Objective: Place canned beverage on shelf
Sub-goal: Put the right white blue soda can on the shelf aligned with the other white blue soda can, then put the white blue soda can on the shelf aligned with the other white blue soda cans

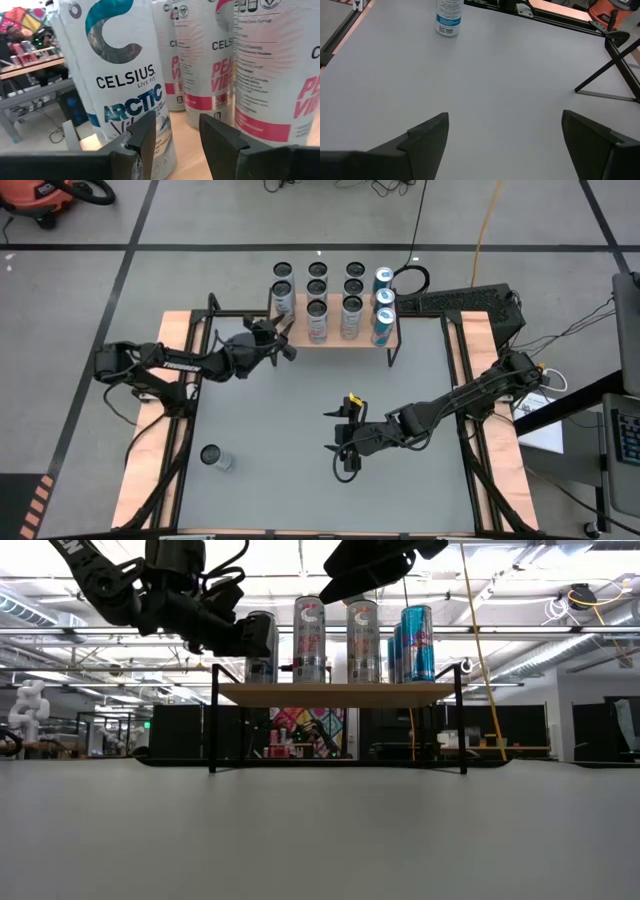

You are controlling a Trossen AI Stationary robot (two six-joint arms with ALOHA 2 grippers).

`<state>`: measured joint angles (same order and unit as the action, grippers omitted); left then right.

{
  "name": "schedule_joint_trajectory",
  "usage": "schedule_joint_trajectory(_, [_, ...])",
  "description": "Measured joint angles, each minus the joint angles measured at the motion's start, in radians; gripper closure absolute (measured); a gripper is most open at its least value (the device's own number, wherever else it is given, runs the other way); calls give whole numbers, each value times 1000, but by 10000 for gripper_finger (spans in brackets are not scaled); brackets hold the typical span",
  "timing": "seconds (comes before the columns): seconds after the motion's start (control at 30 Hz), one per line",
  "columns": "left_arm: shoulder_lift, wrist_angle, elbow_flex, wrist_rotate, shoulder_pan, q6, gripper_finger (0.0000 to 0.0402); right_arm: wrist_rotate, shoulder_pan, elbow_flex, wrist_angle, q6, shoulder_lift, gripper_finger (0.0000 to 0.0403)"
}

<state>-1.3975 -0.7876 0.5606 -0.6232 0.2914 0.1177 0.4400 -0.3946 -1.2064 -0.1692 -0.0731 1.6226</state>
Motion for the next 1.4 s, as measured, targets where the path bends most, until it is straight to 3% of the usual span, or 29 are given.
schedule_joint_trajectory(0.8, [0, -20, 0, 27, 23, -5, 256, 0, -2, 0, 0, -10, 0, 83])
schedule_joint_trajectory(1.03, [36, 3, 0, 46, -92, -8, 256, 0, -26, 0, 0, -30, 0, 83])
schedule_joint_trajectory(1.13, [128, 154, 15, 26, -190, -61, 256, 0, -43, 0, -2, -49, 0, 83])
schedule_joint_trajectory(1.4, [368, 953, 235, 22, -412, -332, 256, 1, -98, 0, 14, -54, 0, 83])
